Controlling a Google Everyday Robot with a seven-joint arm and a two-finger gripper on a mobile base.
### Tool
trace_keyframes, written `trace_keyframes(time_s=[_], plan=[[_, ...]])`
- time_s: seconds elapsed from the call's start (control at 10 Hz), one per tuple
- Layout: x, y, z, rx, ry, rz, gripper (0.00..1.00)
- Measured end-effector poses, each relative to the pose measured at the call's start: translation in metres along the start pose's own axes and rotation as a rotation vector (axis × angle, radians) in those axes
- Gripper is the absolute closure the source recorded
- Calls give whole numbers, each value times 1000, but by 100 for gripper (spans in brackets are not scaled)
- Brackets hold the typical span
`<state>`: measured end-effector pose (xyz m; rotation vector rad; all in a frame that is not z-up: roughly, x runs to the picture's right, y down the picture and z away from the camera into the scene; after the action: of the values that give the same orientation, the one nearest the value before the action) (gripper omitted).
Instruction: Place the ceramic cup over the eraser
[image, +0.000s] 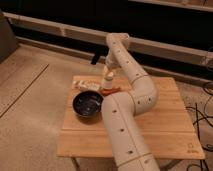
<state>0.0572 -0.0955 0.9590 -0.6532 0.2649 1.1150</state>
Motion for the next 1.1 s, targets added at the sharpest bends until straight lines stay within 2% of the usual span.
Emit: trace_keyframes(time_s=[0.3,0.7,1.1], plan=[[-5,-2,-1,30,-4,-24,100],[-7,4,0,33,5,-48,98],[-5,10,3,35,27,-74,57]])
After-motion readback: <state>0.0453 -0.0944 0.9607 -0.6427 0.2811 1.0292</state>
